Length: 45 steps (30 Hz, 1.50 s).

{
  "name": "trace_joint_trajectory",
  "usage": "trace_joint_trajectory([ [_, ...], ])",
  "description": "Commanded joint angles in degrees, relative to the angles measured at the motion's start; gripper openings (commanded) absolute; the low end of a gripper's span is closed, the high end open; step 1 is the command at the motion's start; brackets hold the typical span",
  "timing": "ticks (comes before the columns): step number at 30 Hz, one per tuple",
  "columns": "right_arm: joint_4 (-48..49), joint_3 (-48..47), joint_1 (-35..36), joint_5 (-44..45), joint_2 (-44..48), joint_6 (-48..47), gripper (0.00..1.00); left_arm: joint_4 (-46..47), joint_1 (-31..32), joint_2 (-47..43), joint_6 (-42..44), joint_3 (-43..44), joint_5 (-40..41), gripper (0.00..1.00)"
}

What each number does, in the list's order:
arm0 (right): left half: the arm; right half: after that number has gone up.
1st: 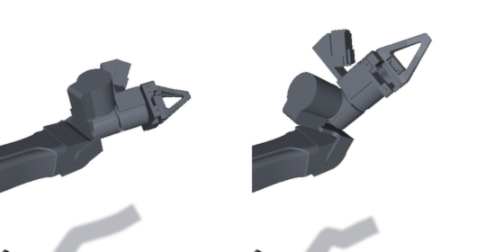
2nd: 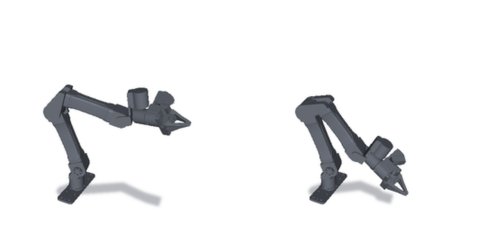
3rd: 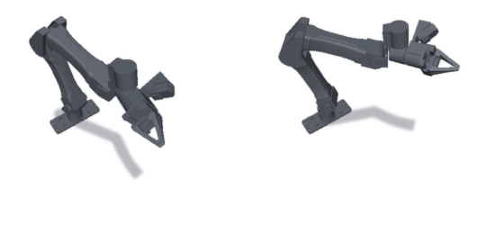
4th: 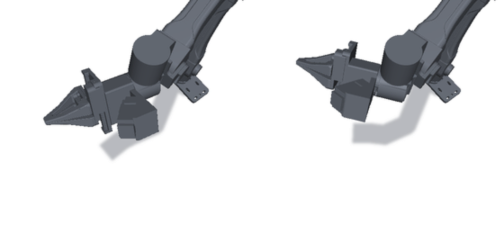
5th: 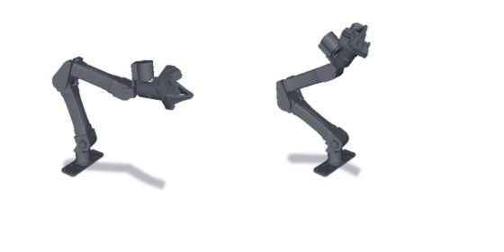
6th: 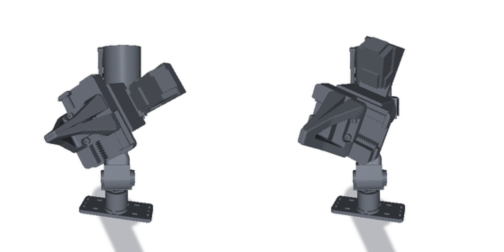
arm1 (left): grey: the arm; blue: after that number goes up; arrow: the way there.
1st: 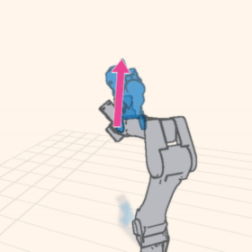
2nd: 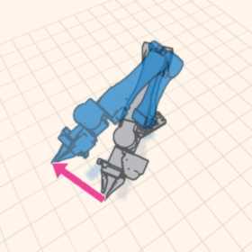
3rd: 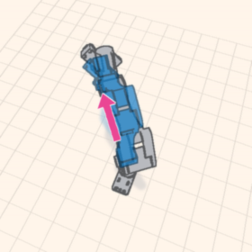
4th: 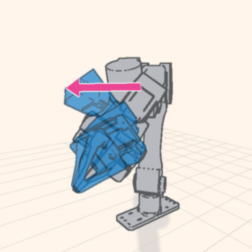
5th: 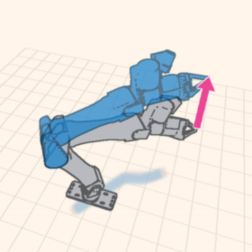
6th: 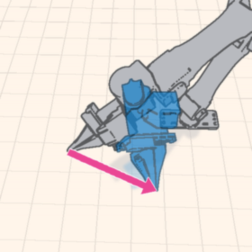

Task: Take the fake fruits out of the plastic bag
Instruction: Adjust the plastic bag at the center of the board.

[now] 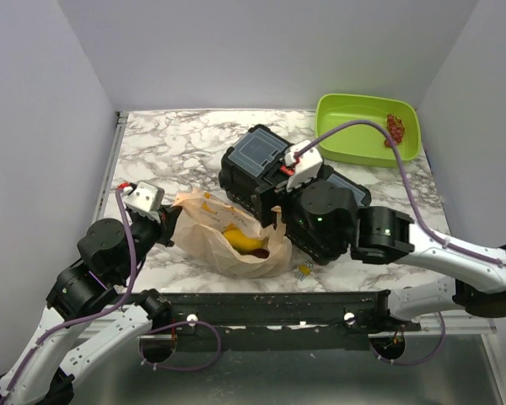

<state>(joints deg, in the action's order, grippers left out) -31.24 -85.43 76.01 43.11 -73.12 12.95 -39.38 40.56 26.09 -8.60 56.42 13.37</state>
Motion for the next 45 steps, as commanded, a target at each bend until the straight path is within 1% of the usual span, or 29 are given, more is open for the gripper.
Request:
trace_joint_trajectory([
  [1,-3.6,0.5,0.0,2.3,4.2,-1.2,1.00,-0.2,-0.2,-0.3,0.2,-0.6,1.9,0.00],
  [3,-2.9,0.2,0.1,-0.4,5.9,-1.2,1.00,-0.3,-0.2,-0.4,0.1,-0.6,1.8,0.00],
  [6,0.0,-0.4,0.1,-7.2,7.3,-1.2,1.00,-0.3,-0.3,-0.2,0.0,-0.6,1.7,0.00],
  [10,4.7,-2.0,0.1,-16.8,5.6,-1.5,0.98,-0.3,-0.2,0.4,-0.5,-0.7,1.2,0.00],
  [12,6.2,-3.9,0.1,-21.3,3.2,-1.9,0.95,-0.4,-0.3,0.7,-0.8,-0.5,0.7,0.00],
  [15,7.6,-7.0,0.1,-27.4,-1.9,-2.0,0.85,-0.2,-0.3,1.1,-1.0,-0.5,0.3,0.00],
  [19,8.3,-9.3,0.0,-31.4,-7.6,-1.4,0.76,-0.8,-0.3,1.3,-1.0,0.1,0.3,0.00],
  [22,9.9,-7.8,0.1,-30.6,-10.0,0.1,0.67,-0.8,-0.3,1.2,-0.6,-0.4,0.5,0.00],
  [25,9.1,-6.9,0.0,-28.2,-12.8,1.0,0.61,-1.0,-0.3,1.1,-0.6,-0.3,0.7,0.00],
  [29,6.6,-4.7,0.1,-21.0,-15.7,1.9,0.50,-1.3,-0.3,0.3,0.3,-0.3,1.0,0.00],
  [33,2.2,-3.2,0.1,-14.6,-18.2,2.9,0.46,-2.4,-0.3,-0.4,0.9,0.4,2.4,0.00],
  [38,-0.5,1.5,0.0,-7.2,-17.3,3.9,0.45,-2.5,-0.3,-1.6,1.6,0.0,3.0,0.00],
  [41,-1.6,5.2,0.0,-3.2,-15.3,4.1,0.48,-2.7,-0.2,-2.2,1.5,-0.4,3.9,0.00],
  [43,0.5,9.0,-0.1,-4.6,-13.4,2.4,0.49,-2.4,-0.2,-3.0,1.4,-1.0,4.9,0.00],
  [45,3.6,13.7,-0.1,-8.5,-11.4,-0.2,0.50,-2.3,-0.3,-3.5,0.8,-1.0,5.9,0.00],
])
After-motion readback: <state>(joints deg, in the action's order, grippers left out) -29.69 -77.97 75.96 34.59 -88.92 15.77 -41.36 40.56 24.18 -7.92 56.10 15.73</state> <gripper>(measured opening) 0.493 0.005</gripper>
